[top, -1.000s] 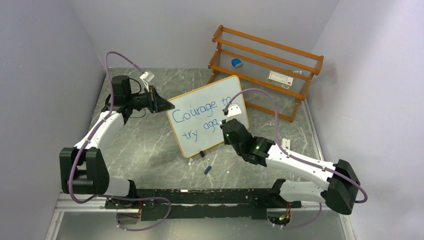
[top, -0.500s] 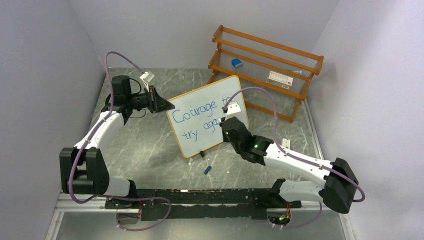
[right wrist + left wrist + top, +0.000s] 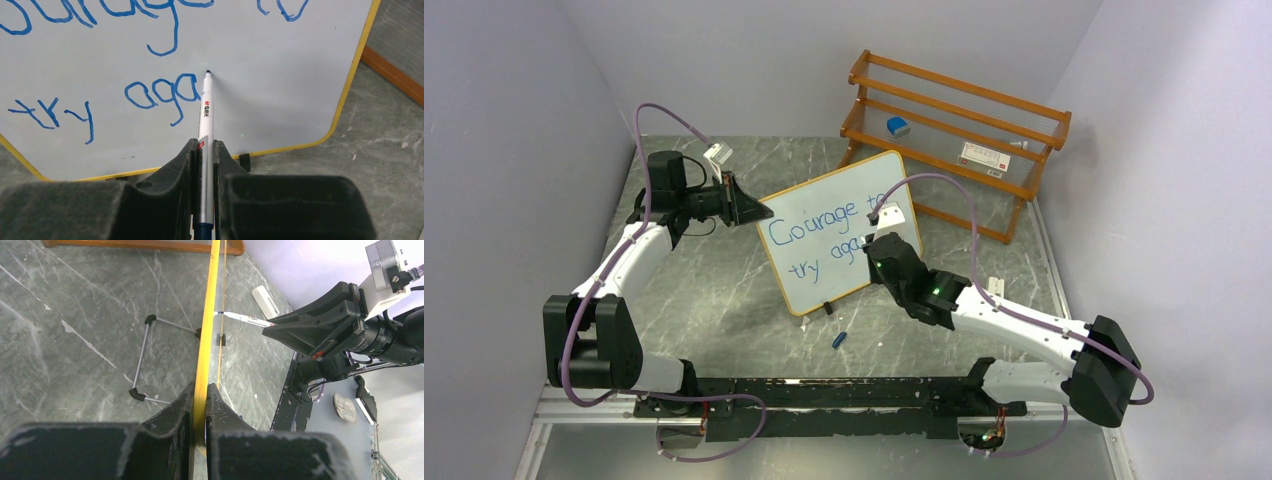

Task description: Write a sentence on the whiteboard

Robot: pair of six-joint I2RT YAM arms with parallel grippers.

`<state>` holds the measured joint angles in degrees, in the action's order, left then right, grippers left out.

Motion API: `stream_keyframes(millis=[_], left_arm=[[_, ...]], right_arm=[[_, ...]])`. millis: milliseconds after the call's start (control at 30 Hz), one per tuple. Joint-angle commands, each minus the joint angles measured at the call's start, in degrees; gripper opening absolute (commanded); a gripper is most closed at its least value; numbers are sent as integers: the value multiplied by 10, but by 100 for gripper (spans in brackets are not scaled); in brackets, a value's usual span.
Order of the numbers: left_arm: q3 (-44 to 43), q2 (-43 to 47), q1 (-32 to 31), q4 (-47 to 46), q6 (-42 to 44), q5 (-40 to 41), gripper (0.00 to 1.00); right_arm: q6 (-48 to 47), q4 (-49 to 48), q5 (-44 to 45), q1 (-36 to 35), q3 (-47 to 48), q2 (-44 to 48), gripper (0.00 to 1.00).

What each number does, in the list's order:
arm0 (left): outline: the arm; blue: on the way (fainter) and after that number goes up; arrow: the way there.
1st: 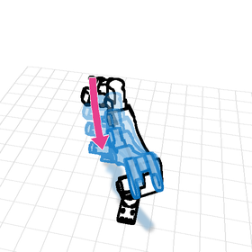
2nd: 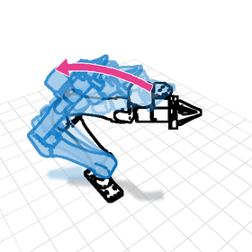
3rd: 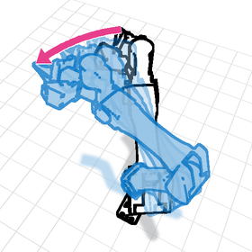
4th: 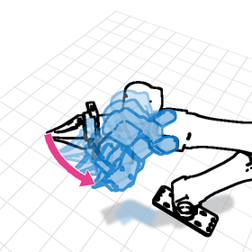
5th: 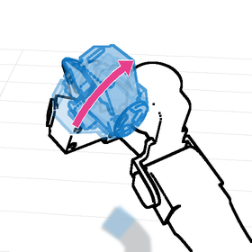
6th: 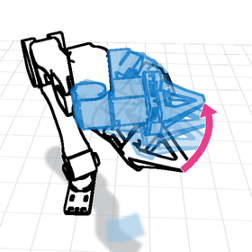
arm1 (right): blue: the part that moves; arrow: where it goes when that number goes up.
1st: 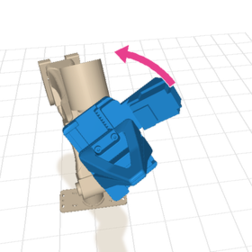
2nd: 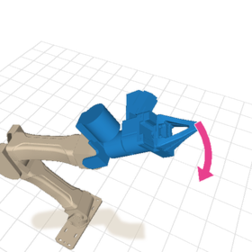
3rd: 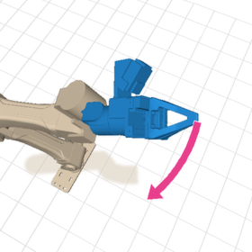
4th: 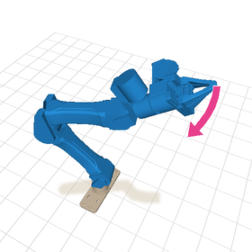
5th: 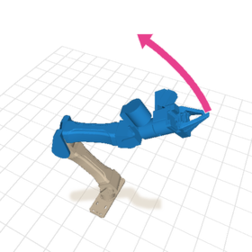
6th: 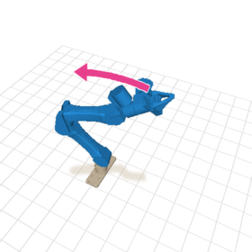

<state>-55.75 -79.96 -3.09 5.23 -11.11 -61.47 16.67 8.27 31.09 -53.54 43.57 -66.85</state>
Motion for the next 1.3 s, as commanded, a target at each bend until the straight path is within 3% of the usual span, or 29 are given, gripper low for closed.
stream_keyframes(millis=[0, 1267], left_arm=[[7, -20, -16, 41, 35, 55, 5], [6, -24, -16, 40, 34, 54, 5]], right_arm=[[6, -2, 0, 5, 10, 5, 0], [27, 36, 2, 5, 5, 2, 0]])
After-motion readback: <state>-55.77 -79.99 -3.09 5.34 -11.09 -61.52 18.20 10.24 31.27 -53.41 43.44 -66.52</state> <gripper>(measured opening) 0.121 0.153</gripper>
